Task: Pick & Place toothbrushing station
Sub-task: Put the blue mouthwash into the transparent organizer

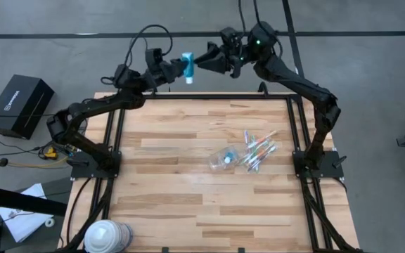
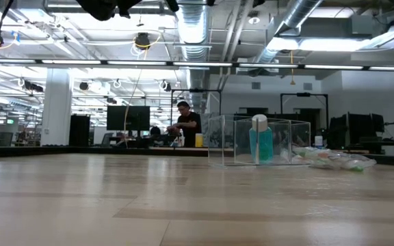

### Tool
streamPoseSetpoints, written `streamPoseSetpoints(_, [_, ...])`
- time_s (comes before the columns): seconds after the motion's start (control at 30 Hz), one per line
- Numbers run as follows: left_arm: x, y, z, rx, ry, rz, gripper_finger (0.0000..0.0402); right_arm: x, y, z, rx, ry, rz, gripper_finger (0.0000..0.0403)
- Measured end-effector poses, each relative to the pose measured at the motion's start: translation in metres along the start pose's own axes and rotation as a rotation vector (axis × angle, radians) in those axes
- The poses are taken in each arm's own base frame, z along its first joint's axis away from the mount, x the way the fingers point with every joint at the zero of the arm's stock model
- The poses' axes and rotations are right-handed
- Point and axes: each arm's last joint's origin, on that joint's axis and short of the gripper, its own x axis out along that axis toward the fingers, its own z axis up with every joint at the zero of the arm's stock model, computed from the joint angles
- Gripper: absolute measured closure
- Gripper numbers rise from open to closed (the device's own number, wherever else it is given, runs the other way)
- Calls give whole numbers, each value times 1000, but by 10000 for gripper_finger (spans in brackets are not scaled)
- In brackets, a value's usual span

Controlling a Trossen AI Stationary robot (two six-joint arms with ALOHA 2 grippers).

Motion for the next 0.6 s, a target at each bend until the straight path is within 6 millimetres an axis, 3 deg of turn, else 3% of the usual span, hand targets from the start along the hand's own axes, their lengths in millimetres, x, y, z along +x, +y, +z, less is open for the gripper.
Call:
streamPoseSetpoints(0.17, [0, 3, -1, 7, -6, 19, 341, 4, -9, -12, 44, 81, -62, 259])
streamPoseSetpoints(0.6, [4, 4, -9, 18, -9, 32, 341, 11, -2, -11, 74, 59, -47, 254])
